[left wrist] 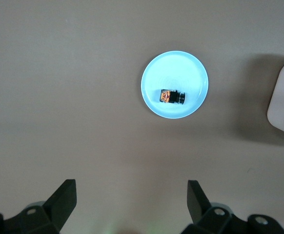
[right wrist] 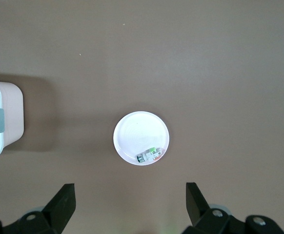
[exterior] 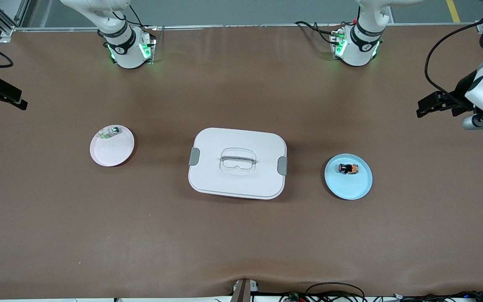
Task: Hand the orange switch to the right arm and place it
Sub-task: 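Move the left gripper down over the orange switch on the blue plate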
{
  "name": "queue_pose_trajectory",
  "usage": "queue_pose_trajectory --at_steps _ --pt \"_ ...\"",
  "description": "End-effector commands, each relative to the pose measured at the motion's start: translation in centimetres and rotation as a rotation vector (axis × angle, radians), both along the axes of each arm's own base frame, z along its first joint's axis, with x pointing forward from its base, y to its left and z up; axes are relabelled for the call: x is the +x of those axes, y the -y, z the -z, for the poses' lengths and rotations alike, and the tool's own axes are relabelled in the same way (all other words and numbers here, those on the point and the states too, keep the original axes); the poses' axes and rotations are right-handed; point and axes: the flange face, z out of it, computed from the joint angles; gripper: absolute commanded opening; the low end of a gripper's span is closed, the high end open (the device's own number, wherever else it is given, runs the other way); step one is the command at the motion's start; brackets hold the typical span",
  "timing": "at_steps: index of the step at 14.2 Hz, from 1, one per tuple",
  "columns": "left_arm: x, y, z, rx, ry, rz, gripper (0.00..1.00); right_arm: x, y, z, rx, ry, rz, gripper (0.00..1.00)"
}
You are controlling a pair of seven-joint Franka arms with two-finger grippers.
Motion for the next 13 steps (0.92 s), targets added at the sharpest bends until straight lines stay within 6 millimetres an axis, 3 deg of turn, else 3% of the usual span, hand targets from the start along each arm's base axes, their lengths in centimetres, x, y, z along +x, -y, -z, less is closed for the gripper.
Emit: queue_pose_trajectory --at_steps 1,4,9,13 --pt "0.5 0.7 2.6 -0.019 0.008 -0.003 1.00 -0.5 0.0 -0.4 -0.010 0.005 0.001 1.00" --pt "0.7 2.1 6.3 -0.029 0.020 0.013 1.00 -0.5 0.1 -0.4 -0.010 0.005 0.003 1.00" --pt "1.4 3.6 14.5 -0.030 0.028 0.064 1.00 -0.5 0.0 -0.4 -0.008 0.005 0.003 1.00" --pt "1.8 4.7 19.3 -0.036 -0.013 0.101 1.00 -0.5 0.0 -0.4 -0.008 0.005 0.003 1.00"
